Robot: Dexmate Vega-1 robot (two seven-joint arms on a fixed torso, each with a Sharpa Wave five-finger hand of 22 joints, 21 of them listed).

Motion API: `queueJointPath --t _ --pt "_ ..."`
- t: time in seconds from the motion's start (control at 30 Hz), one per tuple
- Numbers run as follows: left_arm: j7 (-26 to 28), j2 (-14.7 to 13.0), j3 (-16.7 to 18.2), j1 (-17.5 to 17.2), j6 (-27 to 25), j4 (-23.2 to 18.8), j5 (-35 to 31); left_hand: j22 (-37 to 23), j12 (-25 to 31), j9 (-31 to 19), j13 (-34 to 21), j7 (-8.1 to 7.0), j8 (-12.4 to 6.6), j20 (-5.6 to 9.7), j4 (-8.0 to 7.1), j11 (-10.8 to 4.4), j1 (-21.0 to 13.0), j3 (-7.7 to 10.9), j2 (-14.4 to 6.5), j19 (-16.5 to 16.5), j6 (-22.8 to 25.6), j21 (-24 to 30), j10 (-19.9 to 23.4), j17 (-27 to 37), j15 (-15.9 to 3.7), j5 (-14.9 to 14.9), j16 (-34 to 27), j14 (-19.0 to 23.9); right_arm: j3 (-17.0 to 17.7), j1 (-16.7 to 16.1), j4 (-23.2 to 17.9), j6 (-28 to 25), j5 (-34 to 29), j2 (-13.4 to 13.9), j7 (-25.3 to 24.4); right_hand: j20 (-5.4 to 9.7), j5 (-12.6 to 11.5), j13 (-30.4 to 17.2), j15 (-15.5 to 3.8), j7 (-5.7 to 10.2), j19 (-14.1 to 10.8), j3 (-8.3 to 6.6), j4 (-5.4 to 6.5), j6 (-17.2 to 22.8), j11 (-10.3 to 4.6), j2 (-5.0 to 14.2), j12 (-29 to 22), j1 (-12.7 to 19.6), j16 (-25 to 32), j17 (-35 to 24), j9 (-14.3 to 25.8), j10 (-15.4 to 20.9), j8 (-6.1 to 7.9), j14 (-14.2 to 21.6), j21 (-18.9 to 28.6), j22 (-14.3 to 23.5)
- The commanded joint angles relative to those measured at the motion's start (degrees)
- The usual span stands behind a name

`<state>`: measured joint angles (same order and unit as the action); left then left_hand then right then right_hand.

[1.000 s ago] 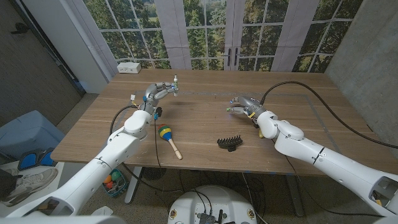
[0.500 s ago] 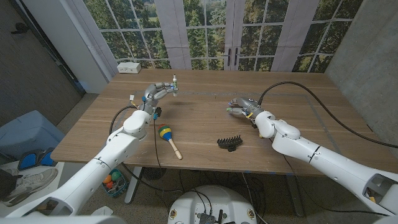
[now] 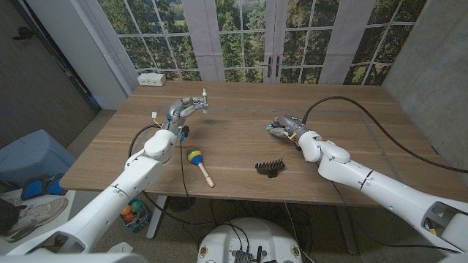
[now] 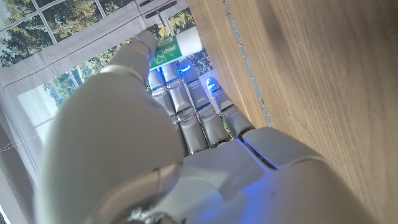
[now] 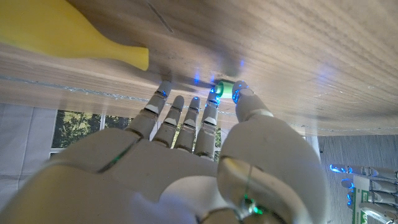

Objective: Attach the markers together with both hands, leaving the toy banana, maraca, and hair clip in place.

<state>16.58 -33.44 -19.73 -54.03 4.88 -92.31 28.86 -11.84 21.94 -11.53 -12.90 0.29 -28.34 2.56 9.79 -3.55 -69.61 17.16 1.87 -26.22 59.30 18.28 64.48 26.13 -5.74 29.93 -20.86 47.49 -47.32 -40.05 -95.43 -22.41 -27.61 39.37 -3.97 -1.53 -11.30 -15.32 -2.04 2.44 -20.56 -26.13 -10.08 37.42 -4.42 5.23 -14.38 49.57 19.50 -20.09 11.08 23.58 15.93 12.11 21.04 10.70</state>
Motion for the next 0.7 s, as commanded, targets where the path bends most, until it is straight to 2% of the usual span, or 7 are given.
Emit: queueJointPath --t 0.03,0.3,0.4,0.5,0.63,0.7 --pt "-0.17 -0.04 0.07 0.25 0.1 0.38 0.36 -0.17 0.32 -8.51 -19.66 -5.23 -0.37 0.2 -0.5 -8.29 -1.52 0.08 -2.07 0.34 5.19 0.32 8.7 0.16 -8.17 0.45 0.27 0.27 -0.96 1.01 2.65 1.3 -0.45 -0.98 -0.9 -0.03 0.31 -0.3 -4.44 -0.33 -0.59 0.58 0.04 2.95 -0.09 0.42 -0.36 1.17 0.65 -0.32 0.22 0.76 0.91 0.88 -0.09 -0.05" --pt "-0.23 0.05 -0.13 0.68 0.06 0.81 0.25 -0.17 0.37 -8.64 -19.86 -5.19 -0.36 0.17 -0.53 -8.29 -1.55 0.06 -2.19 0.37 5.04 0.37 8.85 0.28 -8.17 0.48 0.31 0.32 -1.35 1.36 4.19 2.4 -0.77 -1.44 -1.91 0.16 0.52 -0.43 -5.22 -0.93 -1.52 1.37 0.16 7.94 -0.41 0.24 -0.95 2.19 1.44 -0.61 0.46 2.53 2.34 1.91 0.1 -0.01" --pt "-0.29 0.05 -0.19 0.8 0.01 0.88 0.24 -0.17 0.25 -8.58 -19.82 -5.13 -0.36 0.16 -0.52 -8.3 -1.57 0.04 -2.19 0.4 5.16 0.39 8.78 0.33 -8.17 0.5 0.35 0.3 -1.58 1.44 4.9 2.91 -1.12 -1.6 -2.6 0.27 0.65 -0.45 -5.51 -1.1 -1.96 1.87 0.27 10.71 -0.67 0.05 -1.02 2.48 1.8 -0.77 0.65 3.02 3.3 2.34 0.2 0.01" --pt "-0.19 0.09 -0.18 0.82 -0.04 0.84 0.27 -0.16 0.26 -8.66 -19.91 -5.13 -0.38 0.15 -0.5 -8.3 -1.59 0.02 -2.19 0.4 5.11 0.42 8.83 0.38 -8.17 0.51 0.4 0.29 -1.63 1.34 5.39 3.62 -1.37 -1.6 -3.48 0.5 0.74 -0.46 -6.12 -1.54 -2.49 2.37 0.11 14.96 -0.94 -0.14 -1.37 3.5 2.33 -0.98 1.3 4.49 5.19 2.95 0.31 0.04" --pt "-0.08 0.07 -0.22 0.85 -0.17 0.81 0.22 -0.16 0.21 -8.78 -19.93 -5.19 -0.39 0.16 -0.5 -8.3 -1.6 0.0 -2.19 0.44 4.97 0.43 8.82 0.42 -8.17 0.52 0.44 0.27 -1.42 1.09 6.0 5.24 -1.29 -1.53 -4.83 1.14 0.72 -0.69 -7.36 -0.43 -3.27 2.94 0.08 20.68 -1.66 -0.1 -2.12 5.4 3.32 -1.51 2.46 7.0 8.29 3.85 0.55 0.11" --pt "-0.1 0.09 -0.27 0.89 -0.21 0.85 0.22 -0.16 0.22 -8.77 -19.99 -5.15 -0.39 0.17 -0.5 -8.3 -1.6 -0.01 -2.2 0.47 5.01 0.44 8.86 0.44 -8.17 0.53 0.47 0.25 -1.42 0.95 6.1 5.6 -1.59 -1.53 -5.45 1.26 0.72 -0.76 -7.65 -0.39 -3.5 3.06 0.1 21.71 -1.94 -0.09 -2.17 5.69 3.55 -1.63 2.49 7.19 8.76 4.09 0.64 0.12"
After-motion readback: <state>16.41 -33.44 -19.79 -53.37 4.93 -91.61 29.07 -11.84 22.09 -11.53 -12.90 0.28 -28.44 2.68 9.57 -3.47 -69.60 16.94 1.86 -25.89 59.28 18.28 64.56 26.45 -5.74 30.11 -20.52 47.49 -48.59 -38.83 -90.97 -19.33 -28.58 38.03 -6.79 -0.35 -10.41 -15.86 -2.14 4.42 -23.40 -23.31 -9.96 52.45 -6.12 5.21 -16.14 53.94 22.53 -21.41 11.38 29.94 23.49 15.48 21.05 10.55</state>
